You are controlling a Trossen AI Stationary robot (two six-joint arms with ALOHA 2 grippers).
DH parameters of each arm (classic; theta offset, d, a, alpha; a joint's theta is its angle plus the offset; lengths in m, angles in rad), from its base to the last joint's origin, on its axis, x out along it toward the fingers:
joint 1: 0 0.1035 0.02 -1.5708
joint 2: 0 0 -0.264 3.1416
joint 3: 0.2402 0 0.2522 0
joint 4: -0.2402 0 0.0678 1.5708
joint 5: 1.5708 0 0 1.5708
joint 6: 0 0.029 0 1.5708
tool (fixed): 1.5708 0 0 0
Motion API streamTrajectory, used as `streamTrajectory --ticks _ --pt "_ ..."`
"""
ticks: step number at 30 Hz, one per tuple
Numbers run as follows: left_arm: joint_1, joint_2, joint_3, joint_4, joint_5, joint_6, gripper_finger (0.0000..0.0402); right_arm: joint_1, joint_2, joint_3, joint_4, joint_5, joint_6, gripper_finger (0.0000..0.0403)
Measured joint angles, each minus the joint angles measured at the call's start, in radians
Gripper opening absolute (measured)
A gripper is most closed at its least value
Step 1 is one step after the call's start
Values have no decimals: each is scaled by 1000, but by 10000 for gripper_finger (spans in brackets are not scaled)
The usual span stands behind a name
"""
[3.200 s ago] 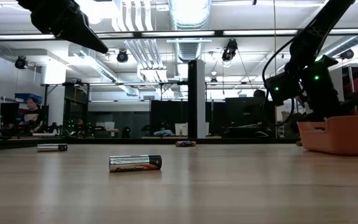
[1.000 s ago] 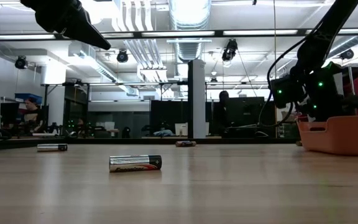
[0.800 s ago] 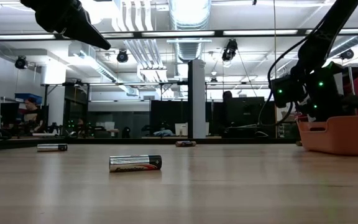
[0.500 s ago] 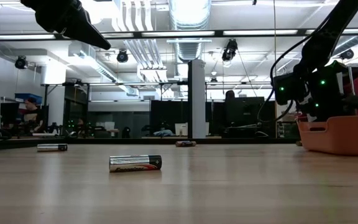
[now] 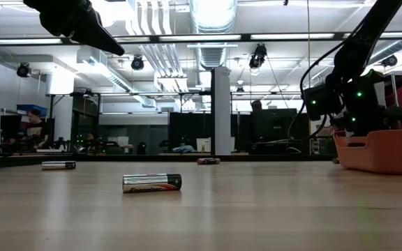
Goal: Sort batteries
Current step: Put the black battery into the orange bin
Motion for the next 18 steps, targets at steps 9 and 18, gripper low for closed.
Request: streamTrajectory --ticks 9,18 --pt "0 0 0 3 0 0 84 0 1 44 -49 -5 4 34" --pt "0 0 2 2 0 0 84 0 0 60 -62 10 11 34"
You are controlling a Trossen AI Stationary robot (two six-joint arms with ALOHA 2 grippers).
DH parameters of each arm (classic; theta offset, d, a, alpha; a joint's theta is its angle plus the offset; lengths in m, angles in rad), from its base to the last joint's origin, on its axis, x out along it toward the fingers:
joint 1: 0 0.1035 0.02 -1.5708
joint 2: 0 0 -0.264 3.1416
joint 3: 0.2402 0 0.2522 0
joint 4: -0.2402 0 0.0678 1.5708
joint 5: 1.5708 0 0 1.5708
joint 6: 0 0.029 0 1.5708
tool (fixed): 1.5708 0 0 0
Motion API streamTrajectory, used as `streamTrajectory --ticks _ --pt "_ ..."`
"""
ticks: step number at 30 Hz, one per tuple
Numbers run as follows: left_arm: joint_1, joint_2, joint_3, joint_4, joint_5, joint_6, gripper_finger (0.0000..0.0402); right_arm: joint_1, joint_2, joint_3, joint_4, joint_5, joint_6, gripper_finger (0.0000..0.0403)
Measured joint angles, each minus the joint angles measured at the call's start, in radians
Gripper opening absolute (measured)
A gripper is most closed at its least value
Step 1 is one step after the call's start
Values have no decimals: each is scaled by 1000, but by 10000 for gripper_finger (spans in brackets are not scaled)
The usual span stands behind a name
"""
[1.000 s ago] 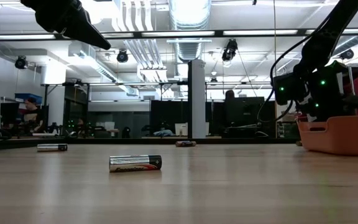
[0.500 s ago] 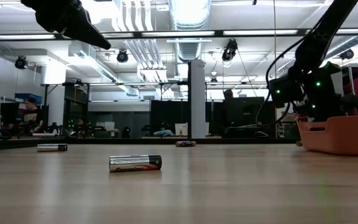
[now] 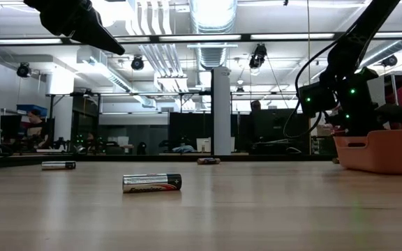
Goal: Sort batteries
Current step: Put the black battery into the orange bin
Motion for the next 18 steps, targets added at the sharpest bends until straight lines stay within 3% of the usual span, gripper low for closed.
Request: streamTrajectory --ticks 18 --pt "0 0 0 -3 0 0 84 13 -2 65 2 -16 -28 34"
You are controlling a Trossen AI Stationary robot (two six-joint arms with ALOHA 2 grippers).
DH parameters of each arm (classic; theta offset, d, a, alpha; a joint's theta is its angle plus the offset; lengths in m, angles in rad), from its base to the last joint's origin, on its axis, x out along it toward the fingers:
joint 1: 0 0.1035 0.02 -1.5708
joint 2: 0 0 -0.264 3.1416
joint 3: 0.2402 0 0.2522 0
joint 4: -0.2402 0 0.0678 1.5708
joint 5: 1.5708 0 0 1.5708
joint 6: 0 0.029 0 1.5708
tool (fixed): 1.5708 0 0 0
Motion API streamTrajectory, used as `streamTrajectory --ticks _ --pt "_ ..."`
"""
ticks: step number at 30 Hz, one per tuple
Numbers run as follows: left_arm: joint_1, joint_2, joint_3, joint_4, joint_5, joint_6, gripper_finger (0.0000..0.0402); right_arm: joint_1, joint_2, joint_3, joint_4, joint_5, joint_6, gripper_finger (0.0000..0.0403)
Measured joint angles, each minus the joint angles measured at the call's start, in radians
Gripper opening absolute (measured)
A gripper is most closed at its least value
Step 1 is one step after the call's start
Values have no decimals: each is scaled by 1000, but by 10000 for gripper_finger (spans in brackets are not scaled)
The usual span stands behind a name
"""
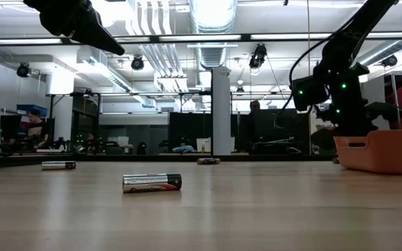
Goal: Sort batteries
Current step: Put the black battery into the orange bin
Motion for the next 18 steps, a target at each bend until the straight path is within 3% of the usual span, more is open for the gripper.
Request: streamTrajectory --ticks 18 --pt "0 0 0 1 0 0 84 69 -1 102 0 -15 -45 34"
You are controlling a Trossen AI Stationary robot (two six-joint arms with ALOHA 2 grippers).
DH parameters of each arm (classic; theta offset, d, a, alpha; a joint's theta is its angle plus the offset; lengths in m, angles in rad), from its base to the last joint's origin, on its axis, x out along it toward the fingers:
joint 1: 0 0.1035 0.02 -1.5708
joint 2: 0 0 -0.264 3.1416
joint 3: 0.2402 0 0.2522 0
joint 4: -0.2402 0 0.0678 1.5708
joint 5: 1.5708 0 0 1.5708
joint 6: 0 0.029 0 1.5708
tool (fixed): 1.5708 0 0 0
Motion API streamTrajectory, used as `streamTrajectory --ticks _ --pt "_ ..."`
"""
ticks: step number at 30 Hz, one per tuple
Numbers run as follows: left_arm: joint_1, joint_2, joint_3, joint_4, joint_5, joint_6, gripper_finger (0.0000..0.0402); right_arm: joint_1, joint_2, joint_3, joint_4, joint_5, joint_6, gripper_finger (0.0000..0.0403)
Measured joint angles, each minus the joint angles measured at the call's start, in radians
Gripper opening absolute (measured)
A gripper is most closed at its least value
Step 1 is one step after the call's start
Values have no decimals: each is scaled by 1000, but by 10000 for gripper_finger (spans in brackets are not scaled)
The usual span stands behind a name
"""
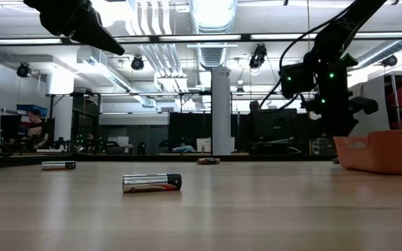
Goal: Sort batteries
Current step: Put the black battery into the orange bin
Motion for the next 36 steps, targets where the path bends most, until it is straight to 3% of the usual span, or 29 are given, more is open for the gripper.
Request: streamTrajectory --ticks 20,26,36 --pt "0 0 -2 1 0 0 84 38 0 143 0 -56 -133 34" --pt "0 0 -2 1 0 11 84 84 0 212 1 -138 -215 34" --pt "0 0 -2 0 0 11 84 154 0 307 -22 -407 -437 34"
